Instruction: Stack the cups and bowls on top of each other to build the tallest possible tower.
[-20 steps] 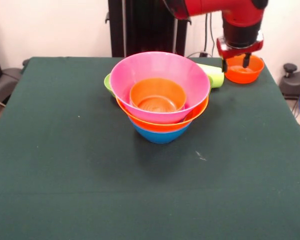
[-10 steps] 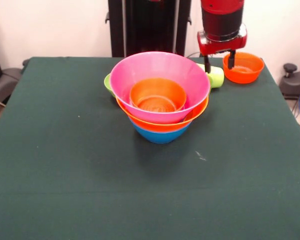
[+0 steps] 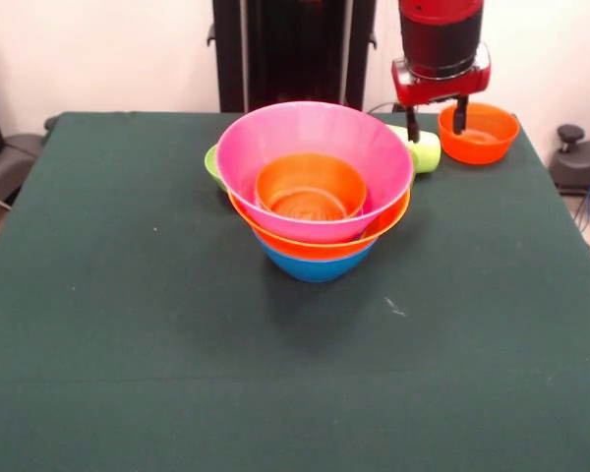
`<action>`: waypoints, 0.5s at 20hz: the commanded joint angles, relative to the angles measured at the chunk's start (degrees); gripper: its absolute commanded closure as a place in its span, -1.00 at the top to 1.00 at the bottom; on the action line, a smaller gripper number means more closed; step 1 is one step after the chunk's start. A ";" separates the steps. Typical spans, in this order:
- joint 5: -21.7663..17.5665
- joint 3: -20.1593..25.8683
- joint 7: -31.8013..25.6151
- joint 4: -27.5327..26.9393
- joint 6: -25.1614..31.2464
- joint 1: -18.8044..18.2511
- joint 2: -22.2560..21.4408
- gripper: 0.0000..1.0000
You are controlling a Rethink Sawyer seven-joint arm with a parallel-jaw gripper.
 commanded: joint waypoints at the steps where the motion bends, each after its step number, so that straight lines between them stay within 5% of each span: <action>1: -2.06 5.38 2.37 6.03 -6.80 -0.16 5.89 1.00; 10: -4.52 5.04 1.98 9.80 -10.86 -1.07 8.03 1.00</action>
